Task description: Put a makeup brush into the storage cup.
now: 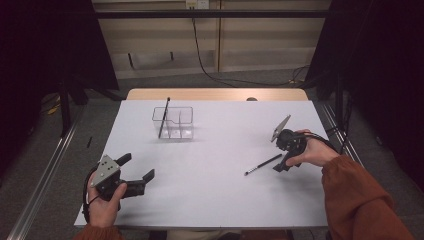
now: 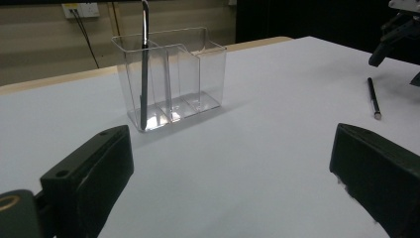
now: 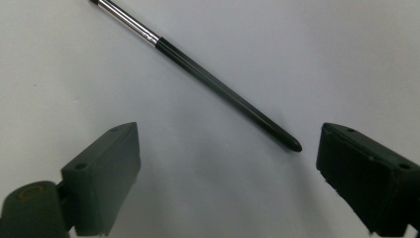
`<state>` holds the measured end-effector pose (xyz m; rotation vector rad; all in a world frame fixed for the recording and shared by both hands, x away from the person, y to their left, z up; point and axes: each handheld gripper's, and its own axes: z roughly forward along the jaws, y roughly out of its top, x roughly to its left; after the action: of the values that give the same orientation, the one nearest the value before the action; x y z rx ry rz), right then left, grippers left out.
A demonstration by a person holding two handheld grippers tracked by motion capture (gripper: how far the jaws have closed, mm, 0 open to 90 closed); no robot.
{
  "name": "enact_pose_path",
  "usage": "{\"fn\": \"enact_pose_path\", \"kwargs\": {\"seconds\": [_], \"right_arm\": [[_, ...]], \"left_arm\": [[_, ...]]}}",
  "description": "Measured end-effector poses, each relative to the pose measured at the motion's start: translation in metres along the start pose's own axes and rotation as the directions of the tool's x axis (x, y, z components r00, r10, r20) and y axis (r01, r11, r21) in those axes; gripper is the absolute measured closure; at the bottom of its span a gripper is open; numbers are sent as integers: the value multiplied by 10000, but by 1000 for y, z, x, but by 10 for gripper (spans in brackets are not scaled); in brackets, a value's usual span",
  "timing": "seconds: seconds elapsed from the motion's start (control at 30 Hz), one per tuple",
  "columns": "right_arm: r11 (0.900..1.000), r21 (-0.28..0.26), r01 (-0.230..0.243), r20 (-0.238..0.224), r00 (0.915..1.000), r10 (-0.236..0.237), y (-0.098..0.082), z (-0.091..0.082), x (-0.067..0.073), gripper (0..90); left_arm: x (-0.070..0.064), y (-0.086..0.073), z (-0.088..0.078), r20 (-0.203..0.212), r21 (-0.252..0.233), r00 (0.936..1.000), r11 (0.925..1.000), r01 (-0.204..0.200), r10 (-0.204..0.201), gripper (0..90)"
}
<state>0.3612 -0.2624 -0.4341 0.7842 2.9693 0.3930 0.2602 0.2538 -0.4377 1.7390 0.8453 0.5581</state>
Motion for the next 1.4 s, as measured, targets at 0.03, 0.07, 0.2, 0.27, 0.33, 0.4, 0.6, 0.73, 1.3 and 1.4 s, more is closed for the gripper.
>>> {"fn": "enact_pose_path", "kwargs": {"seconds": [0.03,0.07,0.2,0.27,0.33,0.4,0.6,0.73,1.3,1.4], "right_arm": [[10000,79,-45,12,10000,45,1,1,-1,104],[9999,85,73,26,10000,-73,1,2,-2,105],[9999,133,55,72,10000,-56,4,5,-6,158],[9998,202,85,47,10000,-86,6,7,-8,179],[9998,145,114,101,9999,-116,6,7,-11,187],[9997,-27,248,17,9997,-248,5,8,-16,255],[9995,187,257,77,9996,-259,8,9,-22,271],[9984,254,508,83,9987,-511,13,13,-19,282],[9926,717,977,-219,9951,-964,16,23,-15,448],[9923,780,960,-344,9950,-936,17,22,-15,523]], "left_arm": [[0,0,0,3,-2,10000,10000,3,-3,33],[0,0,0,2,-29,10000,10000,21,-21,33],[0,0,0,-3,-4,10000,10000,14,-14,33],[0,0,0,9,-18,10000,10000,10,-10,33],[0,0,0,20,-17,10000,10000,25,-25,33],[0,0,0,35,-21,10000,10000,43,-42,33],[0,-1,0,53,-19,10000,10000,-12,12,33],[0,-1,1,94,2,10000,10000,-26,26,33],[0,-1,-2,60,-71,10000,9999,-79,80,36],[1,-1,-3,43,-81,10000,10000,-52,52,37]]}}
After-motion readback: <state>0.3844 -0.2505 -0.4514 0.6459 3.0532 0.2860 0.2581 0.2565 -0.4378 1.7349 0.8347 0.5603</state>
